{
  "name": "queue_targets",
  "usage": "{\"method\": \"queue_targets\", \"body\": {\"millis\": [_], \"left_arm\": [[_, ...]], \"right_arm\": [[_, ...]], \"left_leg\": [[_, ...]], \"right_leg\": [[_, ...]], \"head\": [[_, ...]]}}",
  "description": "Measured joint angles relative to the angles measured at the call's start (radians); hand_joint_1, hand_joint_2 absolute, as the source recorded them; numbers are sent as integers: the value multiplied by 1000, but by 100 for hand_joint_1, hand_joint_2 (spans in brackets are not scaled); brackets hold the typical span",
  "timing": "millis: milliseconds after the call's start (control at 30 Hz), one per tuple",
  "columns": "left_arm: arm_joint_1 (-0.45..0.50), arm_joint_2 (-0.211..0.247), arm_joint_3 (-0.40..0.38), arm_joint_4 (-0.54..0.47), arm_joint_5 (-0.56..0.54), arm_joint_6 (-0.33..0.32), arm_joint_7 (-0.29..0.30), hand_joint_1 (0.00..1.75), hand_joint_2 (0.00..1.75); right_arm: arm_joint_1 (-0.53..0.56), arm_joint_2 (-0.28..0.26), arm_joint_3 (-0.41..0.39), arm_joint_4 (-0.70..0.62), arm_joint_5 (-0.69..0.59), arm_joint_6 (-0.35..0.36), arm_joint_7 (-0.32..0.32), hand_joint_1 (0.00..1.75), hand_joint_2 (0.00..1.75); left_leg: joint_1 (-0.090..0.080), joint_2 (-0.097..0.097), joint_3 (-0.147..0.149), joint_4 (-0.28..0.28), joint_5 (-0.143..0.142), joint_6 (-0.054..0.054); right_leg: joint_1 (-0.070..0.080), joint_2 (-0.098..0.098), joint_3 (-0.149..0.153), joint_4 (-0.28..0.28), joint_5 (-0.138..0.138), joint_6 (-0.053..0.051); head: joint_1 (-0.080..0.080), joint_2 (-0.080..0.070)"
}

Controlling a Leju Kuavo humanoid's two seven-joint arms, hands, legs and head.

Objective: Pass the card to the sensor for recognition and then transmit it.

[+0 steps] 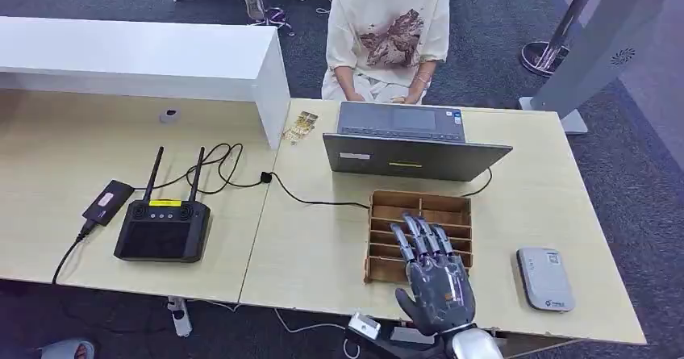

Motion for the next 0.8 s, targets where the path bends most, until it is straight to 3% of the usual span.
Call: {"method": "queue_targets", "body": {"millis": [233, 367, 800], "left_arm": [[0, 0, -6, 0, 1, -2, -52, 0, 0], [-1, -1, -8, 0, 7, 9, -21, 0, 0], [-1, -2, -10, 0, -7, -4, -13, 0, 0]], "right_arm": [[2, 3, 0, 0, 0, -4, 5, 0, 175], [1, 10, 0, 5, -2, -6, 1, 3, 175], [-6, 34, 0, 46, -13, -19, -12, 2, 175]], "left_leg": [[0, 0, 0, 0, 0, 0], [0, 0, 0, 0, 0, 0], [0, 0, 0, 0, 0, 0]], "right_leg": [[0, 0, 0, 0, 0, 0], [0, 0, 0, 0, 0, 0], [0, 0, 0, 0, 0, 0]], "head": [[0, 0], [0, 0], [0, 0]]}}
